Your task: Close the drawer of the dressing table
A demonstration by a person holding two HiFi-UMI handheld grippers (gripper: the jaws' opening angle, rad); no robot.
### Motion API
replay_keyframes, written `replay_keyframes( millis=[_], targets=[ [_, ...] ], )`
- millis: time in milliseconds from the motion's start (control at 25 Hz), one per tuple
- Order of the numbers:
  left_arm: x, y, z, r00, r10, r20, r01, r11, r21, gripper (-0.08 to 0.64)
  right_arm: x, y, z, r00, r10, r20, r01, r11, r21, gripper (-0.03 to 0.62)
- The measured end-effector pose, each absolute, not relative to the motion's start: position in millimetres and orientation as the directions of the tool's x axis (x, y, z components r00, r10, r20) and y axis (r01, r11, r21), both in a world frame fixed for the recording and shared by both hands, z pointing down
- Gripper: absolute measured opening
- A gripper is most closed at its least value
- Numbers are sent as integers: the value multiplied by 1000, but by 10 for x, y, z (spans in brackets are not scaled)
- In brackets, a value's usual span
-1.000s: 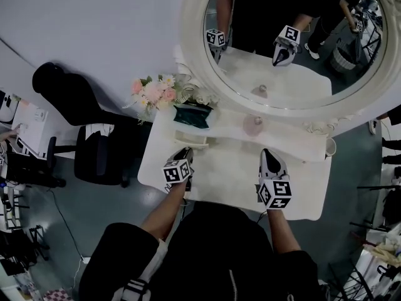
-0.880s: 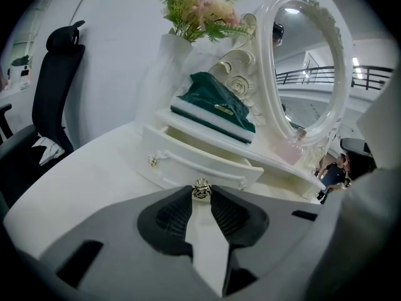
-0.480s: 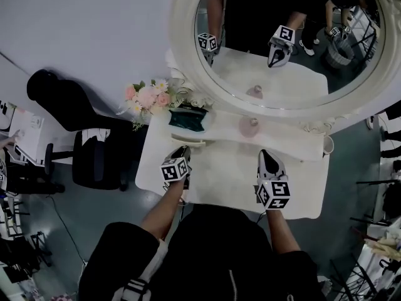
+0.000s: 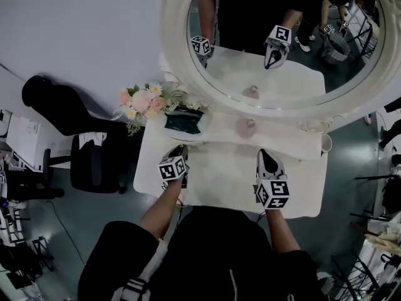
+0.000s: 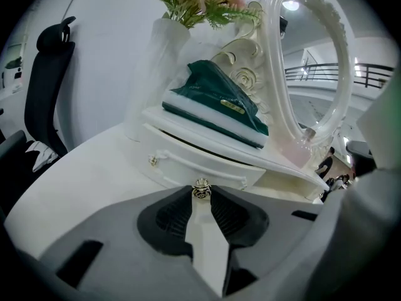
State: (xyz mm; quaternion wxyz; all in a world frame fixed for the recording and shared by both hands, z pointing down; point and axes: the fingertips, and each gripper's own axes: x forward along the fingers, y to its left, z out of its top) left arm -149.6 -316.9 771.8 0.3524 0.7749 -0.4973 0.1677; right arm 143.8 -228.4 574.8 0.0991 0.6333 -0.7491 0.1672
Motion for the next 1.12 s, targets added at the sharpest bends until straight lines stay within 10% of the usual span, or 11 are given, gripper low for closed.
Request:
replay_keyframes(
  millis=[1120],
  targets=[
    [-1485, -3307, 7594, 420, -672, 610, -906, -266, 330, 167, 1458, -2263, 5756, -174, -920, 351, -982, 133, -138, 0]
  ],
)
